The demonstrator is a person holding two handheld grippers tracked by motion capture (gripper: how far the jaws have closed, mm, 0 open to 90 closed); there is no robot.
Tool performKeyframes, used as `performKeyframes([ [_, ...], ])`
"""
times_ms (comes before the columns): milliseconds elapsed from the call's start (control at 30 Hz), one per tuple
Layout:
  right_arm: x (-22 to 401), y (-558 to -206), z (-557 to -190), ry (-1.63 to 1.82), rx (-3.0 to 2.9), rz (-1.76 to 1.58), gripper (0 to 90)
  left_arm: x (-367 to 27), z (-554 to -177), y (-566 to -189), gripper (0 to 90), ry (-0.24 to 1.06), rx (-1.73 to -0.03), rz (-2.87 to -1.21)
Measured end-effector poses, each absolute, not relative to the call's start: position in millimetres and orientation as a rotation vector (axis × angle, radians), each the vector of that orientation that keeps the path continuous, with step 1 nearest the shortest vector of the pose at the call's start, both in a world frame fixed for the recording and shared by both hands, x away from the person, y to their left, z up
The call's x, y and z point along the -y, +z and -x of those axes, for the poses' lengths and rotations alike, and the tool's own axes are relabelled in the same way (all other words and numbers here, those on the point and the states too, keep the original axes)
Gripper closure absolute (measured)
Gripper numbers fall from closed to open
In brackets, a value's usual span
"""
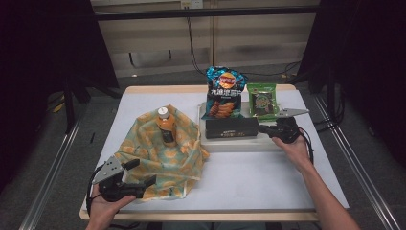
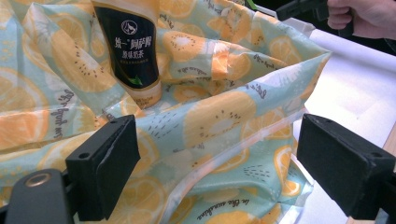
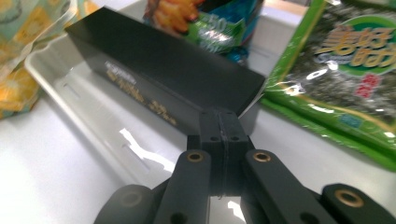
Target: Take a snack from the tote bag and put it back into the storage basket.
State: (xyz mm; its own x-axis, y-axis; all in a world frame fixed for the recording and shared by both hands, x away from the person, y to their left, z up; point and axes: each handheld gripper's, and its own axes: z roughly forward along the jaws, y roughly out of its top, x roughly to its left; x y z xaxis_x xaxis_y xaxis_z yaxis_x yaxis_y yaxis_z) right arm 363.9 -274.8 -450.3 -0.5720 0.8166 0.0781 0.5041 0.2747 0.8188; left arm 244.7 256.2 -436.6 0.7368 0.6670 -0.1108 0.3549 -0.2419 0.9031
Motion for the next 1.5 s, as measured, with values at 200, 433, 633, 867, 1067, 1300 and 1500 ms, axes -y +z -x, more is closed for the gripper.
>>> performKeyframes([
  [200, 283.1, -456.9, -370.8, 1.139, -2.145, -1.272, 90.0, -256.9, -244.9, -436.3, 12.6, 0.363, -0.798, -1.848],
  [433, 269.9, -462.4, -376.8, 1.125, -2.191, -1.266, 90.0, -256.7, -244.6, -436.1, 12.6, 0.365, -0.790, -1.856],
  [633, 260.8, -461.9, -375.9, 1.135, -2.219, -1.240, 90.0, -257.1, -244.4, -436.1, 12.6, 0.367, -0.798, -1.852],
  [867, 259.2, -462.6, -376.6, 1.154, -2.211, -1.239, 90.0, -256.5, -245.2, -436.5, 12.6, 0.365, -0.794, -1.853],
  [1067, 261.2, -464.3, -377.3, 1.169, -2.195, -1.252, 86.6, -257.0, -244.3, -436.1, 12.6, 0.368, -0.798, -1.855],
  [1300, 266.5, -456.4, -368.9, 1.227, -2.144, -1.249, 69.3, -257.2, -244.5, -436.1, 12.6, 0.370, -0.800, -1.850],
  [1500, 258.0, -449.5, -361.2, 1.306, -2.136, -1.230, 57.8, -258.9, -243.8, -435.5, 12.7, 0.378, -0.803, -1.840],
])
